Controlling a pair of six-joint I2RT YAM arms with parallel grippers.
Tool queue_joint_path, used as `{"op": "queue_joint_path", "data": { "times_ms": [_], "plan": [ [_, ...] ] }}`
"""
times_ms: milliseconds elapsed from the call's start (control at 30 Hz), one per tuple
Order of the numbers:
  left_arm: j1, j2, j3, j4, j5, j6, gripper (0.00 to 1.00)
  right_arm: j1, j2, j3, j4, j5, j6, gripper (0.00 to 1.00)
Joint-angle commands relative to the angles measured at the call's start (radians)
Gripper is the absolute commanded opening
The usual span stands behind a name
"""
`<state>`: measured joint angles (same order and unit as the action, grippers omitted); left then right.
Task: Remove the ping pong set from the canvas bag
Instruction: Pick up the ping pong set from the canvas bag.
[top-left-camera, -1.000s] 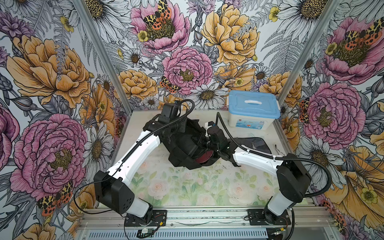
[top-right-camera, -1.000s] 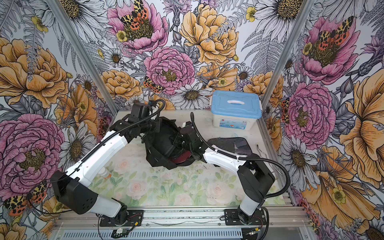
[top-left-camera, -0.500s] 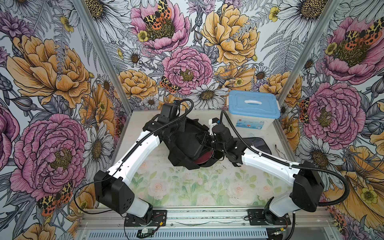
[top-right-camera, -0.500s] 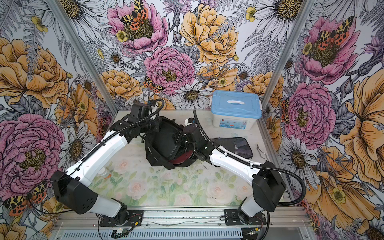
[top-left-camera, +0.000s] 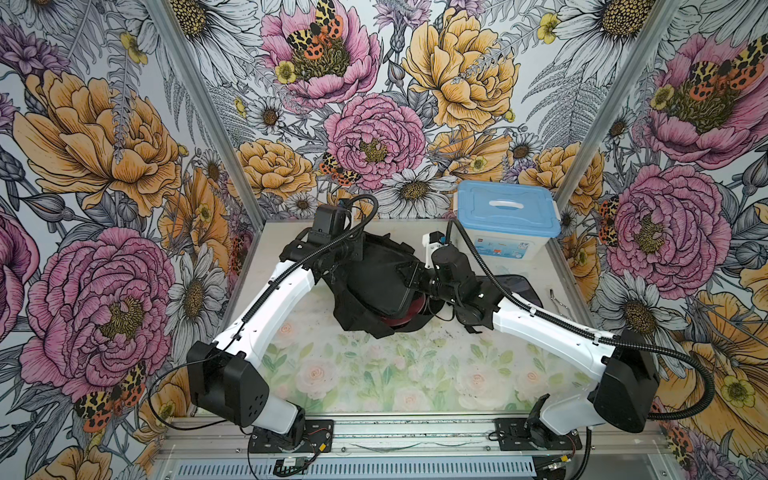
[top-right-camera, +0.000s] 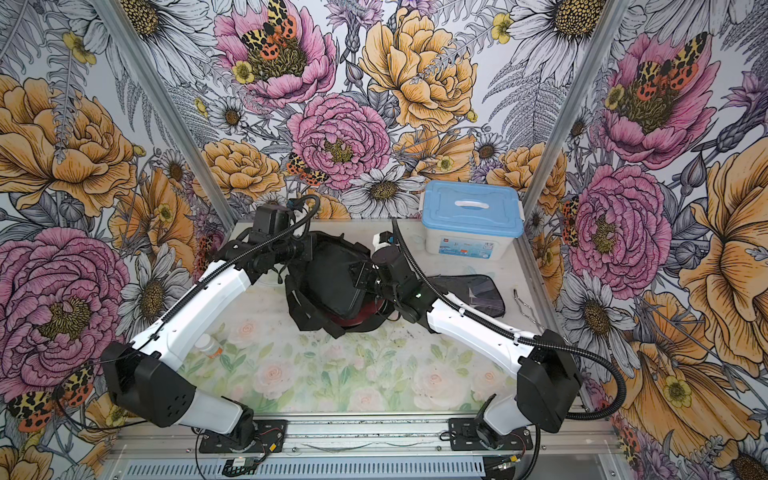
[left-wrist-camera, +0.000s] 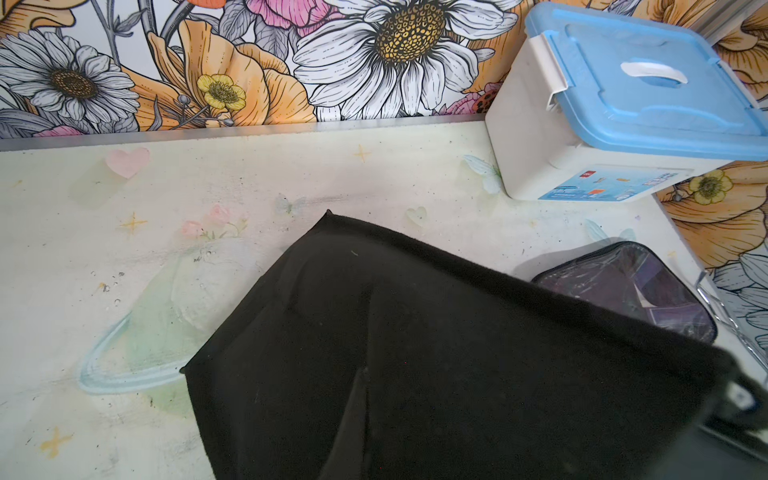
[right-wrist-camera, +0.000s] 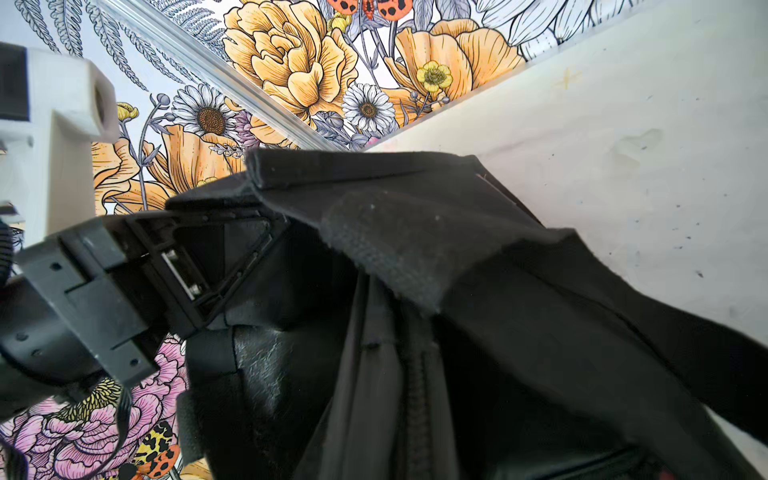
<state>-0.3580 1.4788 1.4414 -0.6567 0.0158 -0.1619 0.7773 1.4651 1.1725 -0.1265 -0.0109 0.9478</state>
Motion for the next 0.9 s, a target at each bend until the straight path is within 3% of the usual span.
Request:
{"op": "queue_joint_path", "data": {
  "times_ms": [0,867],
  "plan": [
    [0.028,-0.034,-0.013,0.065,0.009,-0.020,0.00,-0.015,-0.063,0.052,0.081,0.035,-0.024,0.08],
    [0.152,-0.003,-0.038,0.071,0.011,-0.083,0.00,-0.060,-0.187,0.075,-0.002,0.037,-0.134,0.04]
  ]
}}
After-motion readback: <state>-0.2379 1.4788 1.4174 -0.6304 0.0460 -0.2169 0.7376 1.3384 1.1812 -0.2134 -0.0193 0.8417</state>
